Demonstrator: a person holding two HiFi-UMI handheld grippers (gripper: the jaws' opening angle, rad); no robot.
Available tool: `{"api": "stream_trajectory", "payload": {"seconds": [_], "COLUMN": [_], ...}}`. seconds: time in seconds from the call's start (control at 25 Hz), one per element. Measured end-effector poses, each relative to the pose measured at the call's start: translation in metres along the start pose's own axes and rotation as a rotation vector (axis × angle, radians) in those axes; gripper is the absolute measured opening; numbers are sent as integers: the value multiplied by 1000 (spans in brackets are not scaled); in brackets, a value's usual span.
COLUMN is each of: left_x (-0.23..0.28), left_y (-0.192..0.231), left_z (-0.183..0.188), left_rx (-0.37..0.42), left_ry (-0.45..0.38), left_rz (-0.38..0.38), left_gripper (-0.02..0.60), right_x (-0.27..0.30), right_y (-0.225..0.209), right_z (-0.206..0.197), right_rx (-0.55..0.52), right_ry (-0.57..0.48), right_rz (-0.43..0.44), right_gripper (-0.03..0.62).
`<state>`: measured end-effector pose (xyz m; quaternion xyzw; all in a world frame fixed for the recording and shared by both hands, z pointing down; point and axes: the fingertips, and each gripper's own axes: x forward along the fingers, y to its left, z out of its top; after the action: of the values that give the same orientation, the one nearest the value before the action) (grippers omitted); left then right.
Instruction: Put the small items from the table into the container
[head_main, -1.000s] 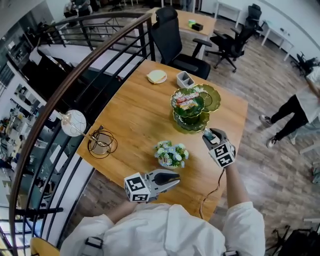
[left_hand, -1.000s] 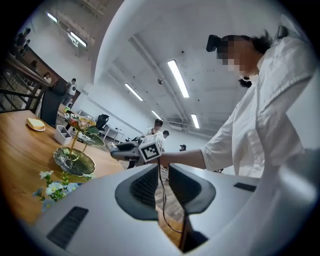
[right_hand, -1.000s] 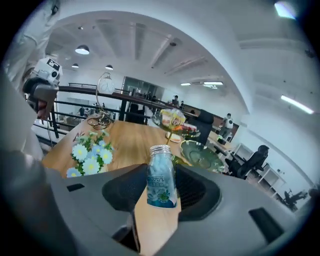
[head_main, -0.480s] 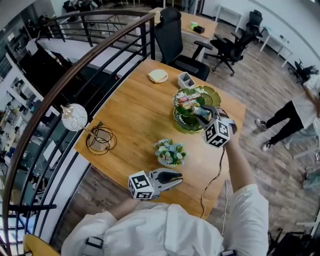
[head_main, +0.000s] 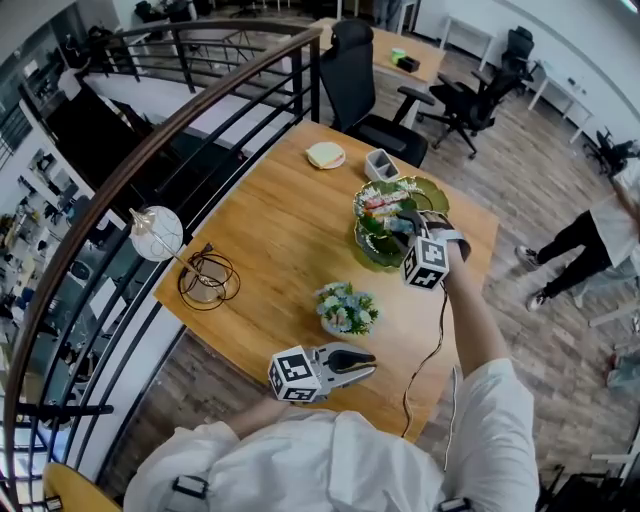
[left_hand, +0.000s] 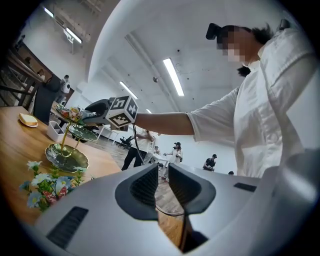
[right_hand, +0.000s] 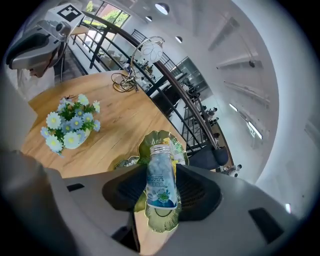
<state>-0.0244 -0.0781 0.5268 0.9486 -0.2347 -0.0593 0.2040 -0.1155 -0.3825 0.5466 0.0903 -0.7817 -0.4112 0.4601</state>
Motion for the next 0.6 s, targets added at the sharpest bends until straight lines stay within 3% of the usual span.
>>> {"api": "stream_trajectory", "payload": {"seconds": [0.28,0.6], "left_x": [2,5], "left_y": [2,9], "left_z": [-1,3], "left_rx": [-7,-10], "left_ry": [-1,-5], "left_rz": [-2,-6], "left_gripper": [67,67], "right_x": [-4,-46], "right_y": [-11,-7], "right_z": [6,1], "right_rx": [137,432], "right_ry": [-53,-180], "right_rz": [-65,-148], "right_gripper": [202,201]}}
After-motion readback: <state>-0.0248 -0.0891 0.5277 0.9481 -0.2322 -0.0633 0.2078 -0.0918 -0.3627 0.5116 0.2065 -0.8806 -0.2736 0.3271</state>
